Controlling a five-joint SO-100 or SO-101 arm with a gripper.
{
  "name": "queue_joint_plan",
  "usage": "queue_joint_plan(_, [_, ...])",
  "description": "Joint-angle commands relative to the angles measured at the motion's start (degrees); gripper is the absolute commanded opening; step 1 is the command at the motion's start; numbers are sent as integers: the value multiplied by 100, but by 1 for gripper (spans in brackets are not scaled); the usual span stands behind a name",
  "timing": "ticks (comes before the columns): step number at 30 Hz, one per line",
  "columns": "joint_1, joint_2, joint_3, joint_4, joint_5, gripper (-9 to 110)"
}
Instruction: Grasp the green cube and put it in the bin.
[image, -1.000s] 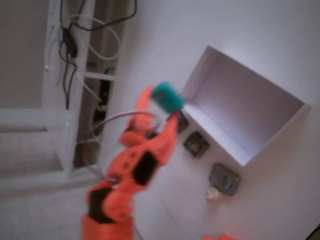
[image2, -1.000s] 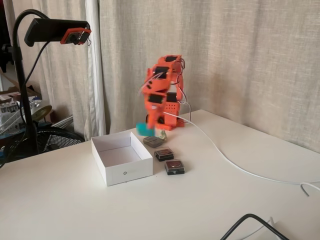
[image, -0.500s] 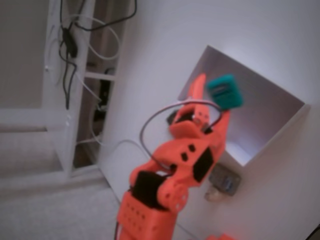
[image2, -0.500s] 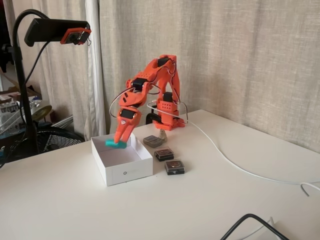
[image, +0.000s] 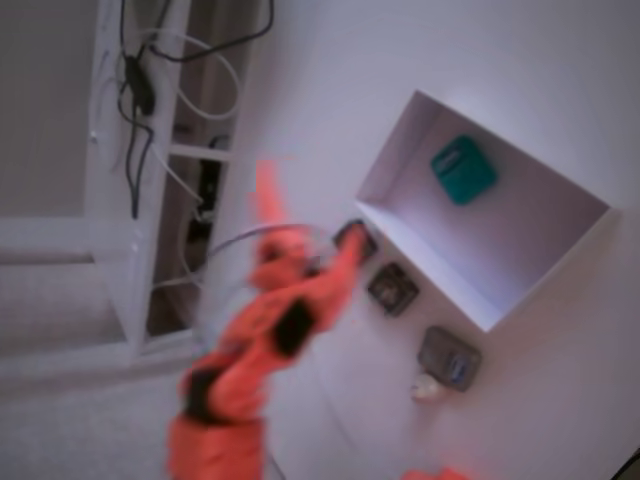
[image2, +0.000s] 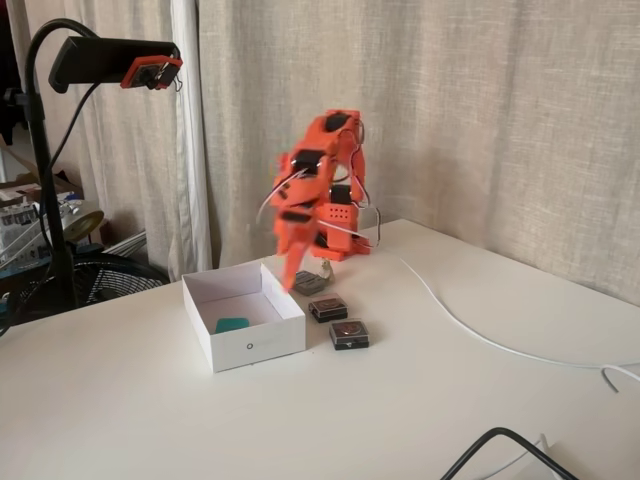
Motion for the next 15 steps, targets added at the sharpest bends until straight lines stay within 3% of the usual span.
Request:
queue_joint_plan(1, [-1160, 1468, 439, -519, 571, 60])
queue_joint_plan(8, [-3366, 4236, 2232, -1143, 967, 54])
queue_joint_plan(12, [-4184, 6056, 3428, -747, 967, 54])
queue_joint_plan(15, [-4632, 7611, 4166, 220, 976, 54])
